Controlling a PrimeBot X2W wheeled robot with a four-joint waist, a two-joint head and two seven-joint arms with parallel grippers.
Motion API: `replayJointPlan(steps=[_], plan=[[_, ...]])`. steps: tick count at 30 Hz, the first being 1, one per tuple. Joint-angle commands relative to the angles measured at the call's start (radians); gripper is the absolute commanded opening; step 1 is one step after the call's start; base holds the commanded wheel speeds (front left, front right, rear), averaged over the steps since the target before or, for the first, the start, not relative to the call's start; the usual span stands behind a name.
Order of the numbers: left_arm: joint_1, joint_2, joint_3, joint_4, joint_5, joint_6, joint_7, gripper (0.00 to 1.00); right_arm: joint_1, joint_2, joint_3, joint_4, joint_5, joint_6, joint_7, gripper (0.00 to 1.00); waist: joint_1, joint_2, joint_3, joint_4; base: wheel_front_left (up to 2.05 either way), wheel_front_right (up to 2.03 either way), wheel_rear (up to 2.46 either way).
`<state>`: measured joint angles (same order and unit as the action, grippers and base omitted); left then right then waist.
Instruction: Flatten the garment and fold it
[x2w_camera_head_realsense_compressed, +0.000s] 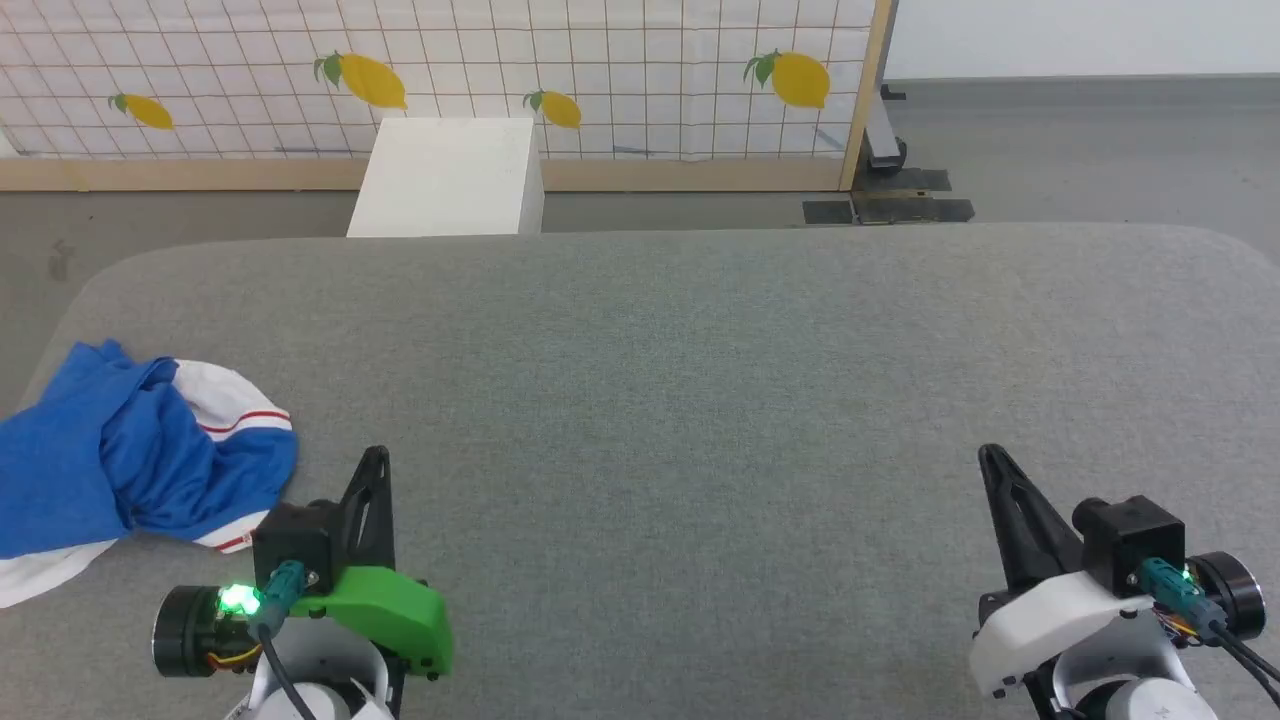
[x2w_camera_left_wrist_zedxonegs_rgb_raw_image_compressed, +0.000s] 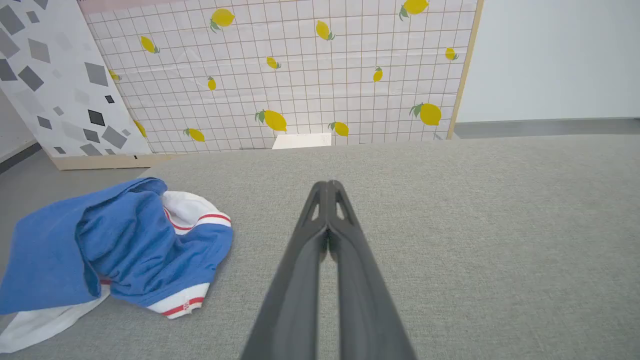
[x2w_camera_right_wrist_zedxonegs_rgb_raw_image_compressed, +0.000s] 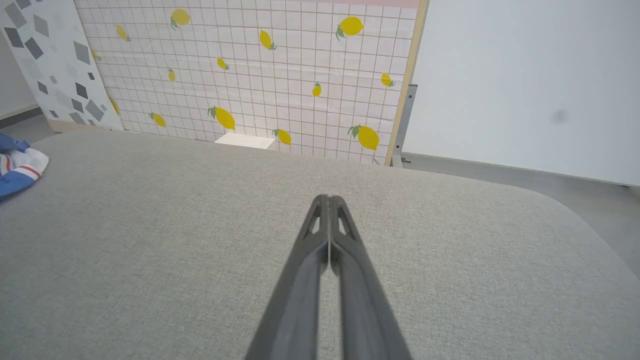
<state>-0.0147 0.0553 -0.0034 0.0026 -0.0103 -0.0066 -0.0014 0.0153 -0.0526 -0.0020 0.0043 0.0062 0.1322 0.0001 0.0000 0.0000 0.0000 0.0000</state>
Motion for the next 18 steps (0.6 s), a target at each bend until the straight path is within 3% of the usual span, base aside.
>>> replayJointPlan(steps=[1,18], plan=[[0.015,-0.005,0.003,-0.003,0.010,0.007,0.001,0.00,-0.015,0.002,0.002,-0.004,-0.006,-0.002,0.000,0.00,0.0000,0.0000,0.000,0.000,0.00,0.00,0.00],[0.015,-0.005,0.003,-0.003,0.010,0.007,0.001,0.00,-0.015,0.002,0.002,-0.004,-0.006,-0.002,0.000,0.00,0.0000,0.0000,0.000,0.000,0.00,0.00,0.00]])
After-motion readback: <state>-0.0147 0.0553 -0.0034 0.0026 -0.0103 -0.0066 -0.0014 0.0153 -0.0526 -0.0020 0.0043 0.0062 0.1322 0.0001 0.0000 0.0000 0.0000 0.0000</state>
